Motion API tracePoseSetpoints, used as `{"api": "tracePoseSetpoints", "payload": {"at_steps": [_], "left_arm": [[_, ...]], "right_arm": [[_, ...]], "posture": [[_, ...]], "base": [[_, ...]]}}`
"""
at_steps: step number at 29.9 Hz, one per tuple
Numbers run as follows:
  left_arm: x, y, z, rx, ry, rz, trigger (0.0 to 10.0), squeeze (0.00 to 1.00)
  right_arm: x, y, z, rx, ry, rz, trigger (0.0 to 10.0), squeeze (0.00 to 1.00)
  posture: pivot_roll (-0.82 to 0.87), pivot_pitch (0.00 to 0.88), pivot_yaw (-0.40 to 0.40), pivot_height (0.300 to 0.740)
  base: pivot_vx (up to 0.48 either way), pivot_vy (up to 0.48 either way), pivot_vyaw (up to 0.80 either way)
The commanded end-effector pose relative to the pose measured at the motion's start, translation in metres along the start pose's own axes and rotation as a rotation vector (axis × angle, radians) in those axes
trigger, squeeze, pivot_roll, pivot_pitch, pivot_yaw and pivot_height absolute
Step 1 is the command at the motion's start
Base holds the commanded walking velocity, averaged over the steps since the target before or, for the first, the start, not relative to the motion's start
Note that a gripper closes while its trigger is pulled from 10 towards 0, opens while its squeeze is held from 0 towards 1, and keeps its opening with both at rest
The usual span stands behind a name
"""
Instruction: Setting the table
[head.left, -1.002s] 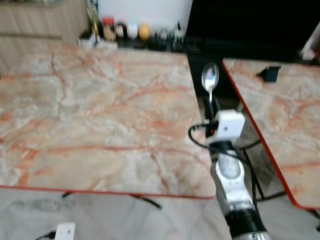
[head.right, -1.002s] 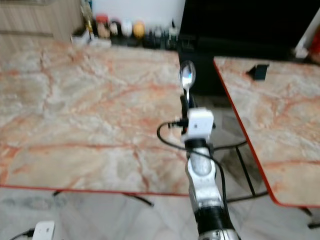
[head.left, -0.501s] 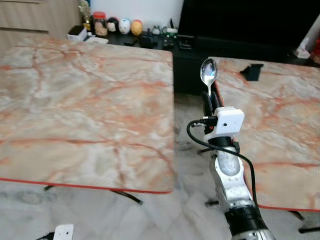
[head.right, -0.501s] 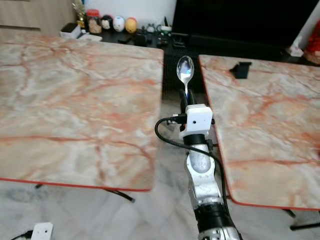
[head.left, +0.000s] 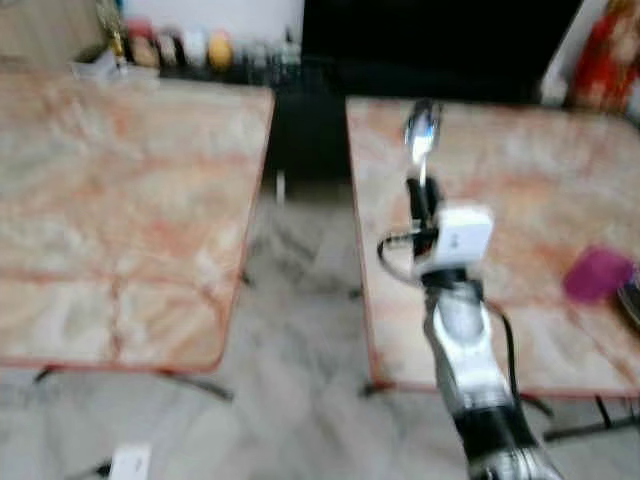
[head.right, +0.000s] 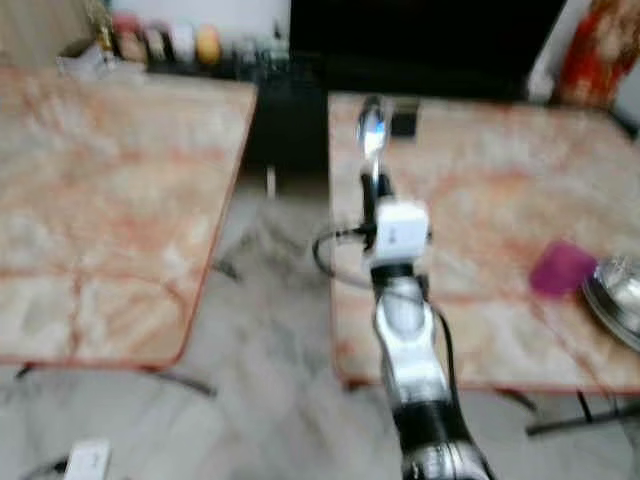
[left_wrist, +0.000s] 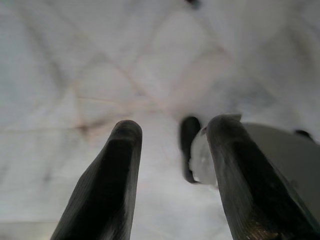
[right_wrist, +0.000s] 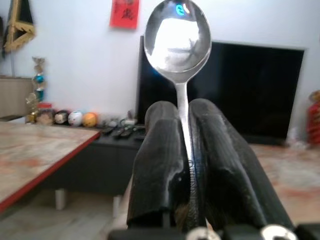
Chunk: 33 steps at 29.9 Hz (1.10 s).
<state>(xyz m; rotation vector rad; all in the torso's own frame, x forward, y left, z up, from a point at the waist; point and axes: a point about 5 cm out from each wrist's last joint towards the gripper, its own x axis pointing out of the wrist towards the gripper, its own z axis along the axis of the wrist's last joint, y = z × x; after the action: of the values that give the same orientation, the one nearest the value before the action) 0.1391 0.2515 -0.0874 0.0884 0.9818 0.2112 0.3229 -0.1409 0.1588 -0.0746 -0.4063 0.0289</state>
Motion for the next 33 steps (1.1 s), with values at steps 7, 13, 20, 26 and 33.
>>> {"api": "tracePoseSetpoints", "payload": {"at_steps": [7, 13, 20, 26, 33], "left_arm": [[-0.0005, 0.0047, -0.0008, 0.023, 0.004, 0.004, 10.0, 0.00], [-0.0004, 0.0050, -0.0004, 0.019, 0.004, 0.007, 10.0, 0.00], [-0.0004, 0.0055, -0.0002, 0.019, 0.003, 0.008, 10.0, 0.00], [-0.0003, 0.0056, 0.0000, 0.021, 0.003, 0.007, 10.0, 0.00], [-0.0003, 0.0058, 0.0001, 0.021, 0.003, 0.007, 10.0, 0.00]], "right_arm": [[0.0056, 0.0066, 0.0079, 0.015, -0.032, 0.016, 10.0, 0.00], [0.0062, 0.0066, 0.0089, 0.018, -0.035, 0.014, 10.0, 0.00], [0.0077, 0.0045, 0.0111, 0.015, -0.043, 0.003, 10.0, 0.00], [0.0095, -0.0004, 0.0123, 0.003, -0.047, -0.005, 10.0, 0.00], [0.0104, -0.0007, 0.0134, 0.003, -0.052, -0.009, 10.0, 0.00]], "posture": [[-0.01, 0.000, -0.071, 0.740], [0.00, 0.000, -0.070, 0.740], [-0.01, 0.000, -0.067, 0.740], [-0.01, 0.000, -0.065, 0.740], [-0.01, 0.000, -0.066, 0.740]], "base": [[0.000, -0.417, 0.00], [0.000, -0.418, 0.00], [0.000, -0.417, 0.00], [0.000, -0.417, 0.00], [0.000, -0.418, 0.00]]}}
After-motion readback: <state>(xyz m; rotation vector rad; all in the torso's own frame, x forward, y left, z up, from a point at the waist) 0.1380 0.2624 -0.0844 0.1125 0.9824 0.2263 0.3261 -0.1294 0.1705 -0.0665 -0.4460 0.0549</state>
